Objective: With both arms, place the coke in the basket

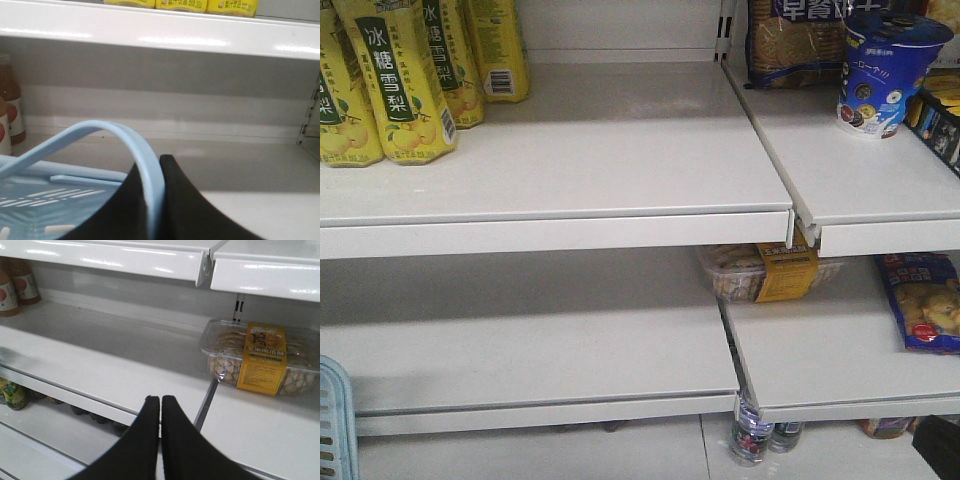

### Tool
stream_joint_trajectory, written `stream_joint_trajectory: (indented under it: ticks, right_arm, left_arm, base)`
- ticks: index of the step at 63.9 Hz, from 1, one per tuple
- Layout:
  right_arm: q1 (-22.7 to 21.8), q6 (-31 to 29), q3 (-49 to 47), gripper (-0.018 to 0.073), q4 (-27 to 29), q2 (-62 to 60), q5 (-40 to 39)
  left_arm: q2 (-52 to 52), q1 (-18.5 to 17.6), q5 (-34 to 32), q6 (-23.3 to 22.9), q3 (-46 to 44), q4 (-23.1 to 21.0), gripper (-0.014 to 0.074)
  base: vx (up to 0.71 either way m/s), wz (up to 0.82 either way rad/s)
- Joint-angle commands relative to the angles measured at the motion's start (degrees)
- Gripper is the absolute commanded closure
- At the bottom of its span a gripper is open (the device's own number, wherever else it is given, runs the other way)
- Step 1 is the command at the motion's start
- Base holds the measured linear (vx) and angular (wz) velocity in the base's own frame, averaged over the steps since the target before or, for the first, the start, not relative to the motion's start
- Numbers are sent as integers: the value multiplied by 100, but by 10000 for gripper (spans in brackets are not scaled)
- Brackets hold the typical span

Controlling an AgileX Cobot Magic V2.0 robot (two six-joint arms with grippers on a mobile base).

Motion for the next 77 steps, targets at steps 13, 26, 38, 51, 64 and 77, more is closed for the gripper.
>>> stream_joint_trajectory:
  ticks: [13,26,38,51,64,77]
  right_arm:
    - [-14,-53,1179,564,-1591,51,-813]
    - [-14,-147,1883,564,-1600,-198,-1297]
    - [-131,-151,1897,564,-1008,-521,-1389]
    - [-1014,-151,1897,564,-835,-744,-1389]
    - [-1567,-149,1897,564,-1688,-1082,-1380]
    - [-1548,-149,1897,564,-1109,-1082,-1374]
  left_arm:
    - [-126,3,-868,108,53,178,603]
    - [-126,3,-868,108,53,178,603]
    - [-126,3,-868,108,53,178,603]
    - [-126,3,-868,108,53,178,603]
    - [-126,3,-868,108,53,178,603]
    - [-126,3,-868,108,48,181,603]
  base:
    - [0,0]
    - [0,0]
    - [0,0]
    - [0,0]
    - [0,0]
    - [0,0]
